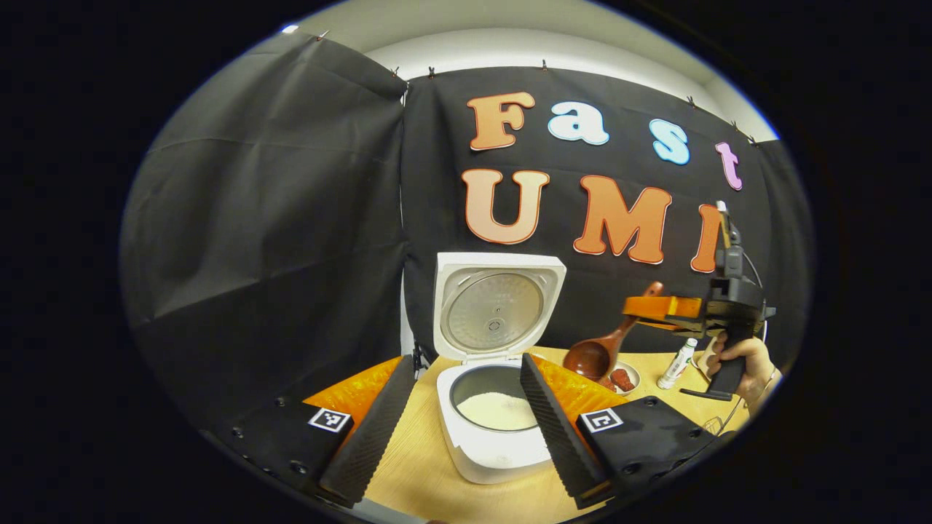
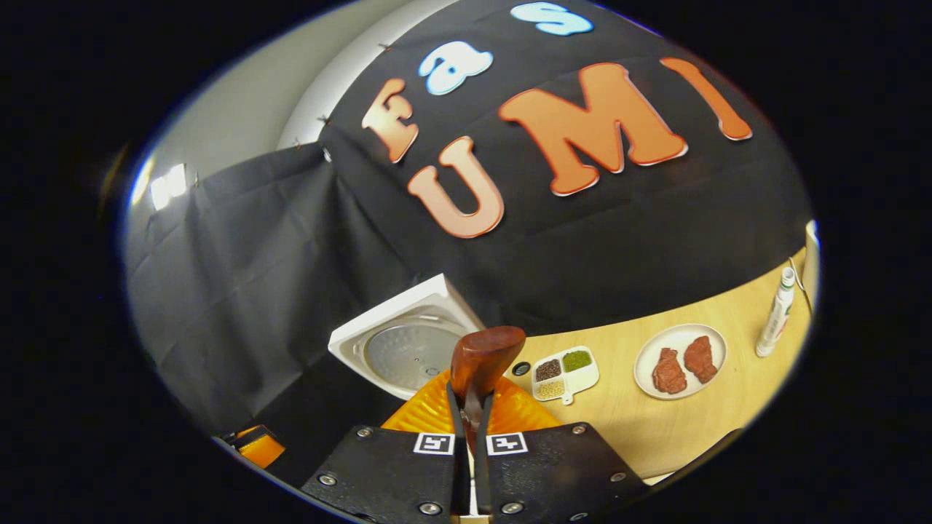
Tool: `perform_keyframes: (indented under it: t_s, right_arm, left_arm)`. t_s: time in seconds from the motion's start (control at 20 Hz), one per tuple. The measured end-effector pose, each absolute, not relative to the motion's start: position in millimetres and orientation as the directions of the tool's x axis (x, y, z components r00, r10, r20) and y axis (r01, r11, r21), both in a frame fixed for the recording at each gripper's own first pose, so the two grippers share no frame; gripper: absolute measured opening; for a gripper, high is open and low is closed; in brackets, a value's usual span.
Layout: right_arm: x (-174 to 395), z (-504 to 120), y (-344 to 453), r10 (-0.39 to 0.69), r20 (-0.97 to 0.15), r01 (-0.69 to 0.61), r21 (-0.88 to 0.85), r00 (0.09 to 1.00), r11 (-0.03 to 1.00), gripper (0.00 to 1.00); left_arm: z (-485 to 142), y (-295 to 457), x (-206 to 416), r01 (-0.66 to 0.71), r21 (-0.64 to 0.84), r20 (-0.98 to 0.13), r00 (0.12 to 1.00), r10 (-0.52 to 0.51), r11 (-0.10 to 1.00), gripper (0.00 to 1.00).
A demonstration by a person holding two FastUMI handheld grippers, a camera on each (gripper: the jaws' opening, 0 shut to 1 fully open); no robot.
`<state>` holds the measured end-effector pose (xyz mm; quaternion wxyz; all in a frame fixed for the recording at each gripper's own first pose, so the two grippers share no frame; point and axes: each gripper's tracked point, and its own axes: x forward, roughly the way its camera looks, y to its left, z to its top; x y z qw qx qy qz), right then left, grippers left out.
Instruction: Close the left gripper, press the button to open the rice cooker; take a wooden spoon from the chopstick holder with the right hand, scoop a spoonful of rice and pour it into the rice cooker, then put the wooden spoon back into the chopstick holder.
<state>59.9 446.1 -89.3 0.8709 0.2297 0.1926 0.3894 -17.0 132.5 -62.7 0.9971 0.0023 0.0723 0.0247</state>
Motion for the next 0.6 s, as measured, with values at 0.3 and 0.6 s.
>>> perform_keyframes:
  t_s: [0.3, 0.6]
  right_arm:
    - [79.8, -105.8, 318.7, 0.631, -0.198, -0.412, 0.606, 0.750, 0.680, 0.02]
    - [83.5, -138.5, 179.1, 0.432, -0.274, -0.214, 0.575, 0.859, 0.790, 0.02]
  left_arm:
    - [-47.1, 129.0, -4.6, -0.052, 0.006, -0.109, 0.993, 0.053, 0.999, 0.99]
    - [-40.2, 124.0, 7.9, -0.065, 0.018, -0.098, 0.993, 0.066, 0.998, 0.99]
